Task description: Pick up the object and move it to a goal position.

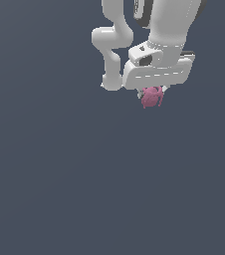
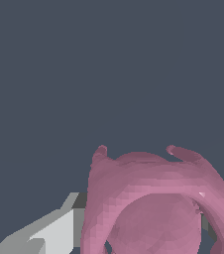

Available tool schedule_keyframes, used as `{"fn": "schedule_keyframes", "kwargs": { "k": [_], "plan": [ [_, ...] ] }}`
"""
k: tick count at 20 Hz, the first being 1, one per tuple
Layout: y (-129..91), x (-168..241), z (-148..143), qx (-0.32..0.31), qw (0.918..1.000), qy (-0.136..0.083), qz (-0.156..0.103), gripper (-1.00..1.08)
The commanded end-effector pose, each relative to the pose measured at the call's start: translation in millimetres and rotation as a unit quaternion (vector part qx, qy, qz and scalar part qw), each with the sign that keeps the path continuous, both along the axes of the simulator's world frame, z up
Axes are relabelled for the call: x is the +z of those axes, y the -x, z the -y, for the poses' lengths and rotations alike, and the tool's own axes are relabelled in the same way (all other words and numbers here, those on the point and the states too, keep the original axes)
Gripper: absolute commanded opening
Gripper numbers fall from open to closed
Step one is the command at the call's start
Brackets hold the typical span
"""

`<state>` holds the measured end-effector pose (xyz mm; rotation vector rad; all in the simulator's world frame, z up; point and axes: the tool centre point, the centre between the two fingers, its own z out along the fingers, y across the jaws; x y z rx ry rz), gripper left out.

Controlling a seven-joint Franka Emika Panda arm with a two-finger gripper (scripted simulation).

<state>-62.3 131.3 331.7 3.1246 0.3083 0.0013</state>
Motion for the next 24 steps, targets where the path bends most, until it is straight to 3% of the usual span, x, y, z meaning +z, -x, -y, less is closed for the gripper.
{"fn": "schedule_keyframes", "kwargs": {
  "k": [1,12,24],
  "plan": [
    [1,26,-12,0.0,1.0,0.0,0.0,-1.0],
    [2,123,-57,0.0,1.0,0.0,0.0,-1.0],
    [0,170,-80,-0.001,1.0,-0.001,-0.001,-1.0]
  ]
}}
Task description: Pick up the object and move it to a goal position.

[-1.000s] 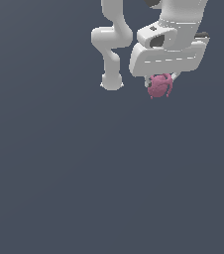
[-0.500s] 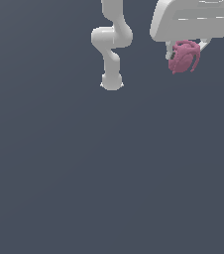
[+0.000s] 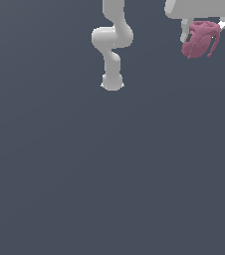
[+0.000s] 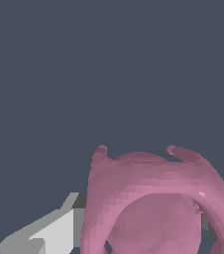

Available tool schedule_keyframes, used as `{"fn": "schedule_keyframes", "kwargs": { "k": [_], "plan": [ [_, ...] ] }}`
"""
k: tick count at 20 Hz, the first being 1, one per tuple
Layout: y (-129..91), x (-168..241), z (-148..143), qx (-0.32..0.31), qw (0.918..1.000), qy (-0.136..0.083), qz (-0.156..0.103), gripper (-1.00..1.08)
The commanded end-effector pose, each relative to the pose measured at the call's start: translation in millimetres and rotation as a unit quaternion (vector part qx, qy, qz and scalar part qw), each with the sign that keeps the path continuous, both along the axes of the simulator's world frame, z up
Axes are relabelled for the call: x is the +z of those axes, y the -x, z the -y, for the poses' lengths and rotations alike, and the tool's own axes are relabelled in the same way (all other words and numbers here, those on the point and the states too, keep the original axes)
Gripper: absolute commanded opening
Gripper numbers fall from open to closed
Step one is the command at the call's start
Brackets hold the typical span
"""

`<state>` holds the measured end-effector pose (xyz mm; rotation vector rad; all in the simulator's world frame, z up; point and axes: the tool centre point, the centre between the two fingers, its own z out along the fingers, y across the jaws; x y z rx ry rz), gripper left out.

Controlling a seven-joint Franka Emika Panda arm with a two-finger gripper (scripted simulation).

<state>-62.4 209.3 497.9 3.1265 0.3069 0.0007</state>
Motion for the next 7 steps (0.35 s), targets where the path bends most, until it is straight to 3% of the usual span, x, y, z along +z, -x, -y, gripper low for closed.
{"fn": "schedule_keyframes", "kwargs": {
  "k": [1,7],
  "plan": [
    [-0.5,5.2,-2.4,0.0,1.0,0.0,0.0,-1.0],
    [-1.2,9.0,-4.3,0.0,1.0,0.0,0.0,-1.0]
  ]
}}
